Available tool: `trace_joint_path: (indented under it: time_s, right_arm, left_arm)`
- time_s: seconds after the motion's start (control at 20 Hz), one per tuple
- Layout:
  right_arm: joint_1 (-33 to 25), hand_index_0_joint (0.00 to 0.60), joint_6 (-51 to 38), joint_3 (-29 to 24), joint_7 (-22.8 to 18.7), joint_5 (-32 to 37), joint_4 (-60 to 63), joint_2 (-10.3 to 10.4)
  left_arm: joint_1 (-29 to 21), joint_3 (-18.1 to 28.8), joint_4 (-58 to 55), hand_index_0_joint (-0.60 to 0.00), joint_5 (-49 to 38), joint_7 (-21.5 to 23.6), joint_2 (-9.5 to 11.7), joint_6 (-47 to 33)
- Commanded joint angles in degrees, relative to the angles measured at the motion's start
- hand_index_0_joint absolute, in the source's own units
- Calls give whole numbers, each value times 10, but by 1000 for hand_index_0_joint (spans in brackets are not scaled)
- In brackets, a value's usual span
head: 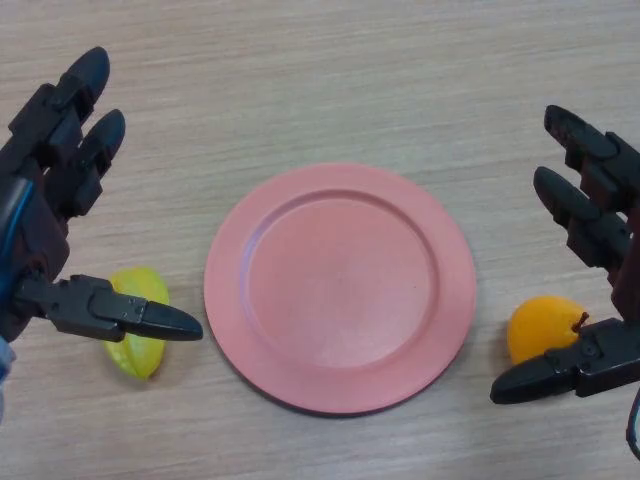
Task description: Pick up the yellow pear and place it on the plate
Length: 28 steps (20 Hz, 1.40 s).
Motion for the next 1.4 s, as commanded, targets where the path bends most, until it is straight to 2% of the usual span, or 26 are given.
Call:
trace_joint_path:
  time_s: [0.05,0.3,0.45,0.6,0.75,0.85,0.9,1.15,1.4]
  right_arm:
    - [-10,0,-90,-30,9,-27,-29,-13]
    - [4,0,-111,-25,16,-51,-28,-9]
    - [29,0,-197,-35,45,-73,16,-7]
    - [55,0,-281,-60,77,-60,78,-1]
    - [65,0,-377,-74,80,-69,170,1]
    - [67,0,-457,-84,69,-70,245,0]
    - [59,0,-501,-85,50,-71,290,-2]
    - [40,0,-599,-72,1,-68,406,-12]
    - [0,0,-702,-44,-79,-101,557,-22]
  left_arm:
    - [-13,31,-39,0,-1,12,19,-88]
    - [-2,44,-70,0,-19,-5,17,-46]
    - [4,48,-69,0,-18,-3,13,-59]
    - [3,46,-67,0,-10,4,13,-62]
    - [7,37,-73,0,-7,6,9,-54]
    - [4,31,-84,0,-5,3,10,-36]
    - [-1,24,-86,0,1,4,10,-29]
    - [-7,-1,-104,0,24,-5,6,-1]
    - [-6,4,-106,0,29,-12,5,3]
